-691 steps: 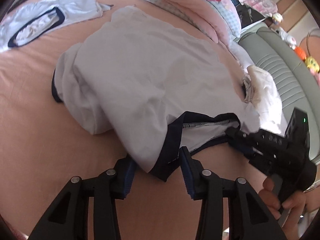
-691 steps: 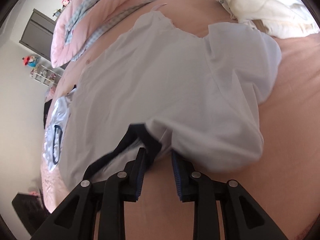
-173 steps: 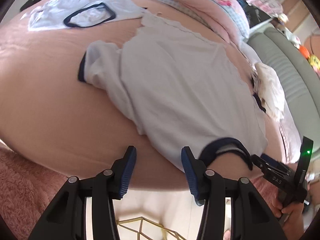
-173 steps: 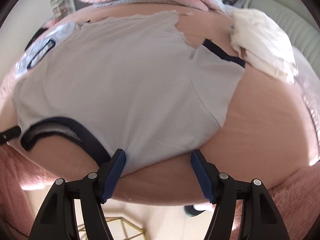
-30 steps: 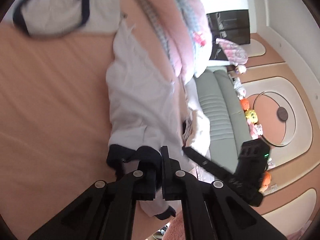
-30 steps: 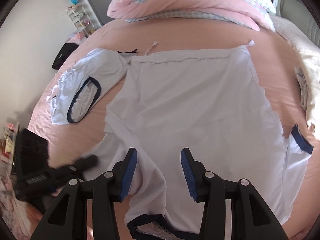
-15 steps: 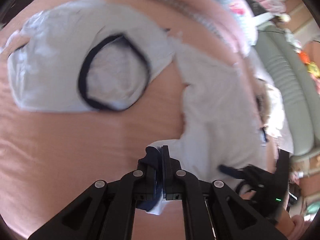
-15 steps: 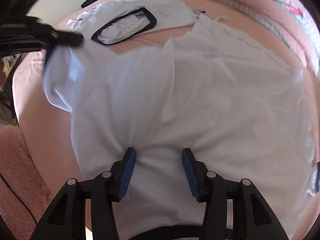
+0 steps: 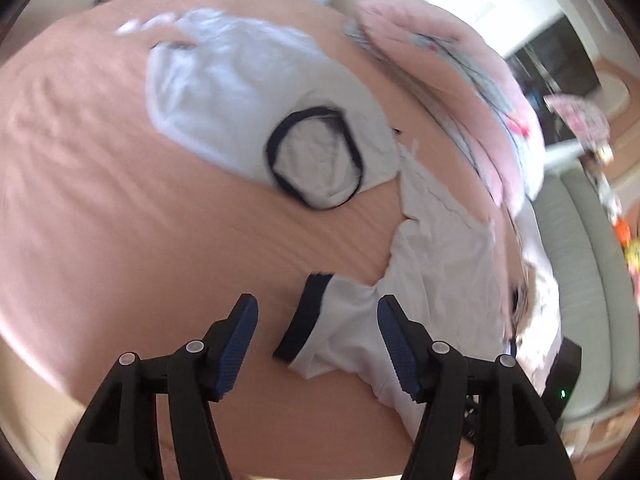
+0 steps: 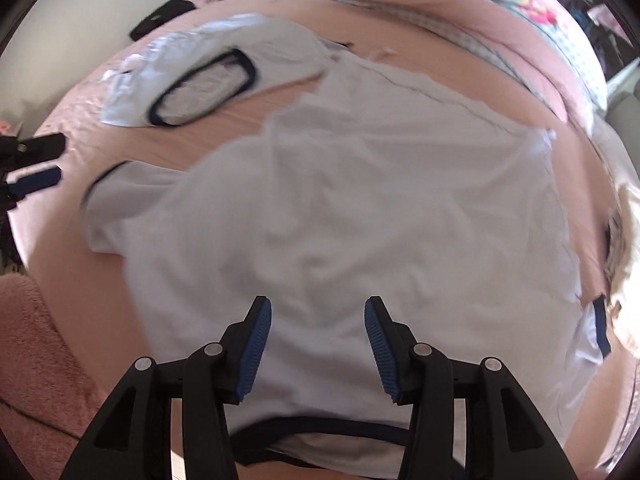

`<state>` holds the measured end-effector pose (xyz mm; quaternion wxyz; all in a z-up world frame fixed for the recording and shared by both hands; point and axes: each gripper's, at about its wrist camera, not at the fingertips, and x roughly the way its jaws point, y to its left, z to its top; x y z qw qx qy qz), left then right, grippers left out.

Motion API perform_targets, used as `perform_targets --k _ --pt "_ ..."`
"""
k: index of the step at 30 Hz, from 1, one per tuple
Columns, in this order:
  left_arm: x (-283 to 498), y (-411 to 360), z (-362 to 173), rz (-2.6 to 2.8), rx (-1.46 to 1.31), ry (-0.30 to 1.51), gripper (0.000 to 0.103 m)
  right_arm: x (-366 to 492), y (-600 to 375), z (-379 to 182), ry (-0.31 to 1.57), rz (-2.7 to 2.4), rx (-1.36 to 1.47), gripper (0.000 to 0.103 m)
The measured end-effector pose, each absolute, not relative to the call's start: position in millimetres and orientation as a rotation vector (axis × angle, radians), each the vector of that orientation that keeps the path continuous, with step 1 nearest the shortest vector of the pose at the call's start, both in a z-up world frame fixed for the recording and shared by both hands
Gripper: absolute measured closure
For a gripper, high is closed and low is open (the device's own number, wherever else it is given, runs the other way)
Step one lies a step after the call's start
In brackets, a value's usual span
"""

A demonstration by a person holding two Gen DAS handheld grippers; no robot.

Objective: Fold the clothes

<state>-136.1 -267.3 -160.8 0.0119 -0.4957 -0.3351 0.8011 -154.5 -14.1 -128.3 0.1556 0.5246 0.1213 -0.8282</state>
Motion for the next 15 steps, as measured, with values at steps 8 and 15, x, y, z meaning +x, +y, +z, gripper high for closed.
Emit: perform_targets --k 8,15 --pt "-139.3 -231.6 -185.5 2.509 -1.644 -0.96 0.061 -148.0 -15.0 -157.0 0.417 -2.343 1.567 0.051" --pt "-160.3 -240.9 -155.7 2.738 -1.678 -0.647 0.065 -162.8 34.7 -150.5 0.566 -2.51 1.698 0.042"
